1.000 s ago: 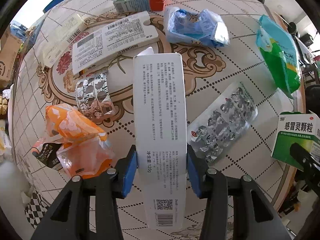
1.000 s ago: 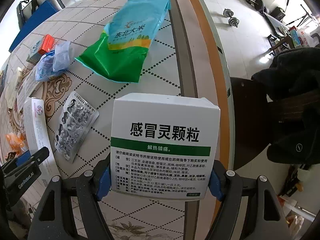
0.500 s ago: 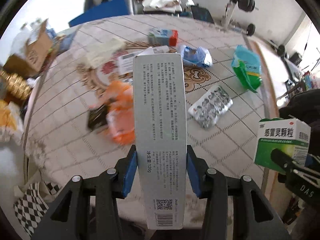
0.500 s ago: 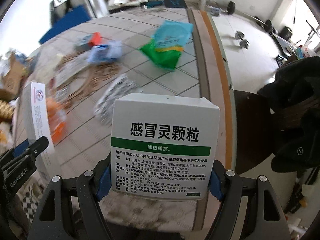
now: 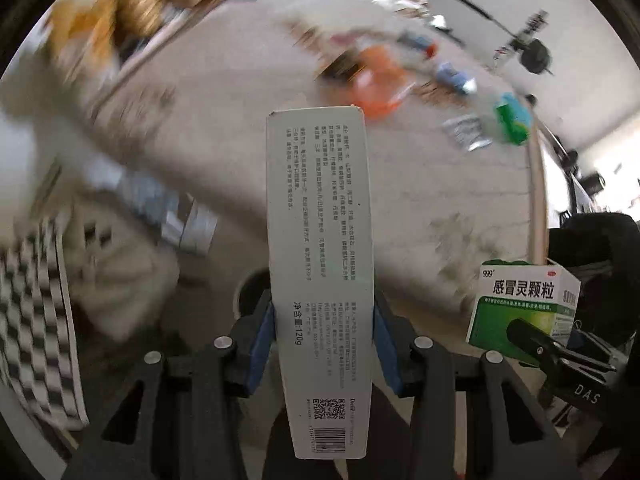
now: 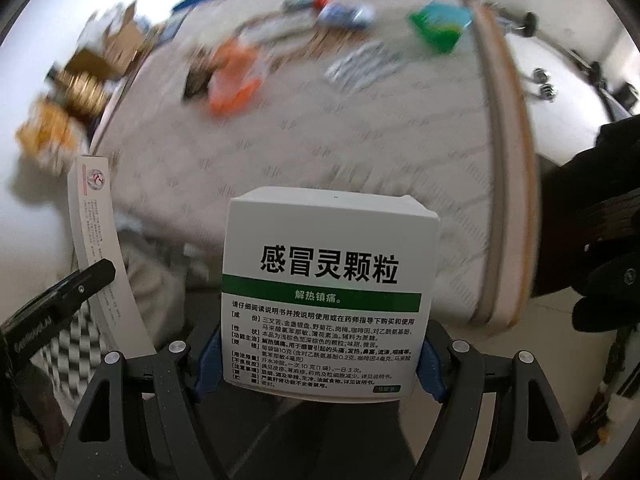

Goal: Collect trash
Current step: 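Carry both boxes over the trash bin with both tools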

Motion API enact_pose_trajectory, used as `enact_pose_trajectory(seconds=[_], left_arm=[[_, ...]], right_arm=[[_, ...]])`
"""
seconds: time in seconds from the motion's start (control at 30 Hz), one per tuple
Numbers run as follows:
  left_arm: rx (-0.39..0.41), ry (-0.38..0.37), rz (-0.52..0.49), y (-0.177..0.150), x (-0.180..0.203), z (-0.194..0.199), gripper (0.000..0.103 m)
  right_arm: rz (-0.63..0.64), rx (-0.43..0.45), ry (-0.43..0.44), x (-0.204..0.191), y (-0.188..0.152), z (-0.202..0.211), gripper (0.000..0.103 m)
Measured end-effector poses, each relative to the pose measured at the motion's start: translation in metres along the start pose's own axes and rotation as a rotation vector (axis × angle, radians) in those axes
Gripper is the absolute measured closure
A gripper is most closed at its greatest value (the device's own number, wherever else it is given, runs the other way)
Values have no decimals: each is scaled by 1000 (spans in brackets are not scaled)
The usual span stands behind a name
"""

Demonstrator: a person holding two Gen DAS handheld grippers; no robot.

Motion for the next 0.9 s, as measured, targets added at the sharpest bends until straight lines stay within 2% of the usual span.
enact_pose_trajectory(seconds=[0.1, 0.23, 0.43, 0.6, 0.67, 0.8, 0.83, 0.87, 0.9], left_arm=[[-75, -4, 87, -29, -35, -29, 61], [-186, -1, 182, -59, -72, -103, 61], [-334, -18, 185, -67, -103, -258, 61], [-457, -52, 166, -62, -123, -378, 60], [-501, -64, 142, -56, -128, -418, 60], [-527, -65, 149, -44, -142, -462, 59], [-525, -67, 162, -46, -147, -468, 52], [-523, -78, 177, -45, -150, -469, 40], [-510, -92, 205, -44, -156, -468, 13]], right_arm=[[61, -73, 6, -16, -33, -39, 25], [105, -173, 16, -25, -65, -112, 25], [146, -256, 0, -23, -91, -261, 25], [129, -261, 10, -16, -85, -385, 25], [120, -252, 28, -14, -76, -418, 25], [117, -232, 47, -15, -53, -473, 25], [116, -230, 60, -15, -49, -486, 25], [118, -226, 67, -16, -46, -497, 24], [123, -224, 84, -17, -43, -506, 22]])
Point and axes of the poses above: each gripper's, at about its wrist camera, not at the fingertips, and z roughly against the way its jaws point, x to its right, y to its top, the point moved 5 cm from there along -z, roughly the way its jaws point, and after that the axes turned 4 degrees about -x, right-handed, at the moved point
